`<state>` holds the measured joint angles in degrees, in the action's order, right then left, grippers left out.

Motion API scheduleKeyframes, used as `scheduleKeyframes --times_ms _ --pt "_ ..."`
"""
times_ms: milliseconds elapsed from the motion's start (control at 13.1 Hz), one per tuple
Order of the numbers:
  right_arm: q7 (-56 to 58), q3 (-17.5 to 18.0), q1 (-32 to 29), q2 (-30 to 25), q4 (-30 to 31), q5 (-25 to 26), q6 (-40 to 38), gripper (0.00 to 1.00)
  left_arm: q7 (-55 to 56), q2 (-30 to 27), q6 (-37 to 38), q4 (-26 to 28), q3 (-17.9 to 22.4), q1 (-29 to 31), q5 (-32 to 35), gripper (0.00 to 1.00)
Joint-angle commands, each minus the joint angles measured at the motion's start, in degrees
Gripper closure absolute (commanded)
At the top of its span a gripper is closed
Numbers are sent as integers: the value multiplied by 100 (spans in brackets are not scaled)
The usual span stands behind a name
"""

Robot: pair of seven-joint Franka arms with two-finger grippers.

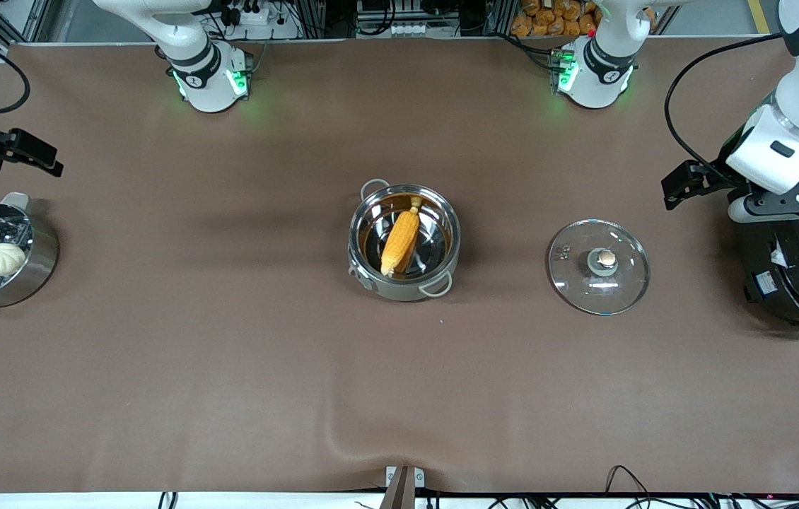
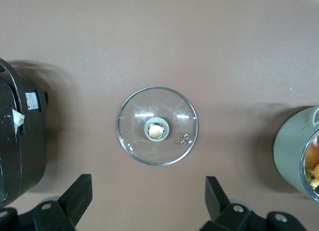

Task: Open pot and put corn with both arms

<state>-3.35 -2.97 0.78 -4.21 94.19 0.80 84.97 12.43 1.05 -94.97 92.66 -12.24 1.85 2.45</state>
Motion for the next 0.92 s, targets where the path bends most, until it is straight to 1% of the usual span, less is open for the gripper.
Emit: scheduleKeyframes --times_ms 0,229,306,688,841 --pt "-87 15 1 -142 222 -71 -7 0 -162 -87 110 -46 65 -27 -122 0" --pt "-105 24 -8 -124 258 -97 -112 0 -215 -43 197 -248 91 -9 -96 0" --pt "-113 15 -26 -124 266 -184 -112 0 -215 -35 241 -266 91 -9 -122 0" --pt "-140 15 -26 -115 249 -203 -7 0 -224 18 584 -520 143 9 -131 0" --pt "-140 15 -26 -115 249 -203 19 0 -224 18 663 -538 170 17 -166 0"
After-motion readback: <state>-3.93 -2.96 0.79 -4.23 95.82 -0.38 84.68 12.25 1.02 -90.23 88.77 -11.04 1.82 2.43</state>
